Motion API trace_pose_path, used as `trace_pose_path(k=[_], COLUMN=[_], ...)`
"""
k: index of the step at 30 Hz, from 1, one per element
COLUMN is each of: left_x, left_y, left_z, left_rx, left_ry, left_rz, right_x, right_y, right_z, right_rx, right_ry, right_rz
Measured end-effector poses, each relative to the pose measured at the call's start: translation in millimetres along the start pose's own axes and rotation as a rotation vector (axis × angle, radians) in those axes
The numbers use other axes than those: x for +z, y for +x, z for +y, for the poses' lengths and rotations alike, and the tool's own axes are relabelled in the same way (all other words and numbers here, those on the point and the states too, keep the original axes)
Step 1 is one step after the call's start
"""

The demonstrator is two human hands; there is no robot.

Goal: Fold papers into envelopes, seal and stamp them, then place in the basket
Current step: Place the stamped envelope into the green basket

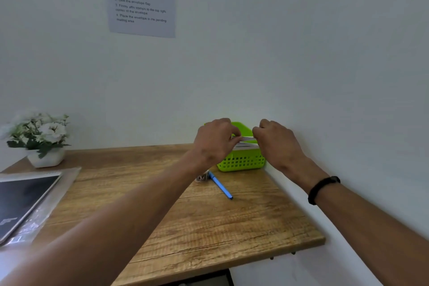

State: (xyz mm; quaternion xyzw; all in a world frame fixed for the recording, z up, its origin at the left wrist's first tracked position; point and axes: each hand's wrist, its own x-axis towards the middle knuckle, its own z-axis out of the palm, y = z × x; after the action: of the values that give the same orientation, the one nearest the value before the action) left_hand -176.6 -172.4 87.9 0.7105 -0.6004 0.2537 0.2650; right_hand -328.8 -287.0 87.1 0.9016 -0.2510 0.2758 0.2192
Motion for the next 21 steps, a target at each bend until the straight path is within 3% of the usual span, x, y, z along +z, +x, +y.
trace_pose_path(k=[6,10,15,19,21], left_x=[17.9,22.0,10.8,2.3,11.7], left_y=[-2.1,-5.1,-33.9,-90.1,-105.9], left_z=[-6.9,-16.5,-45.3,-67.9,-75.5], left_rx=[-0.002,-0.047,-0.25,-0.361,-0.385], left_ry=[0.113,0.048,-0.127,-0.247,-0.29], left_rz=[-0.117,-0.187,-0.196,-0.28,-0.248], right_x=[18.0,28.9,9.6,4.5,14.7], right_y=[9.1,11.6,-25.1,-53.6,-58.6], right_z=[-0.5,-4.8,-34.5,-69.5,-83.7], right_rx=[-0.035,-0.043,0.151,0.297,0.301], right_ry=[-0.028,0.017,0.422,0.59,0.553], right_rz=[-0.151,-0.225,0.021,-0.348,-0.397])
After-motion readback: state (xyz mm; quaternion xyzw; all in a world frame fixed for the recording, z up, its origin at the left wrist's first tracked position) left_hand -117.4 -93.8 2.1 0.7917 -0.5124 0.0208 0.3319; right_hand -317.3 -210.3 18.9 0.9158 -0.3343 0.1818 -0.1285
